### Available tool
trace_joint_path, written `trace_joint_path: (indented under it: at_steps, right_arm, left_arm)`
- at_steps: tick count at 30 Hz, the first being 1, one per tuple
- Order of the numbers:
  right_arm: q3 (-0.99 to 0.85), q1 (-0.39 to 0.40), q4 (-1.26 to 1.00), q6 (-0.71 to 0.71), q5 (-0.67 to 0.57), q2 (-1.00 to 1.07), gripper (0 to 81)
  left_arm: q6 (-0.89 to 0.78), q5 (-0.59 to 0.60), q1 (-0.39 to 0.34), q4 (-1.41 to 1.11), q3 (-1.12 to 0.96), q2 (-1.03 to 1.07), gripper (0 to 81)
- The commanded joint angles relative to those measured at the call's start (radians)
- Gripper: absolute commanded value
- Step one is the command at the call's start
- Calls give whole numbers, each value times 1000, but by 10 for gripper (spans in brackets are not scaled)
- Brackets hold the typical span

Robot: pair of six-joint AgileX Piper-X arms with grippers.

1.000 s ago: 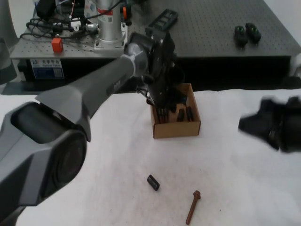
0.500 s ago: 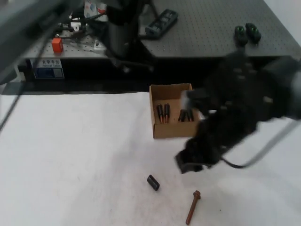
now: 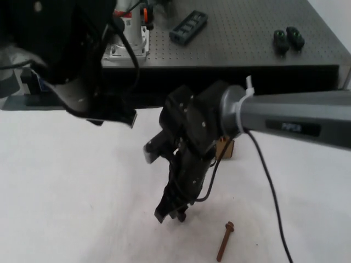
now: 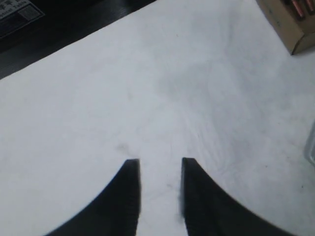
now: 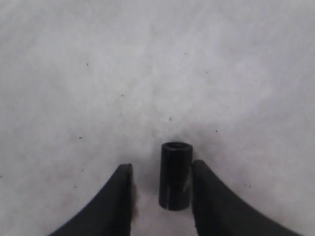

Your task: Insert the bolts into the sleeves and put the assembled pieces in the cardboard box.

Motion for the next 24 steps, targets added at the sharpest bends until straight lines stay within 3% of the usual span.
trace_joint_path:
  at_steps: [1,12,18,20,24]
  right_arm:
    - [-20,3,12,-21,60,30,284]
    - [-20,3,-11,-21,67,74,264]
    - [-20,1,-11,-24,67,74,74]
    - [-20,-8,-7,-28,67,69,17]
    - [-16,-55,31,-37,54,26,18]
  left_arm:
    - [54,-14,-2,-11,59,-98,213]
    - [84,-31,-2,-11,60,-124,213]
    - [84,-29,-2,3,60,-124,213]
    - [84,10,-2,16,60,-124,213]
    - [84,210,-2,17,65,-124,213]
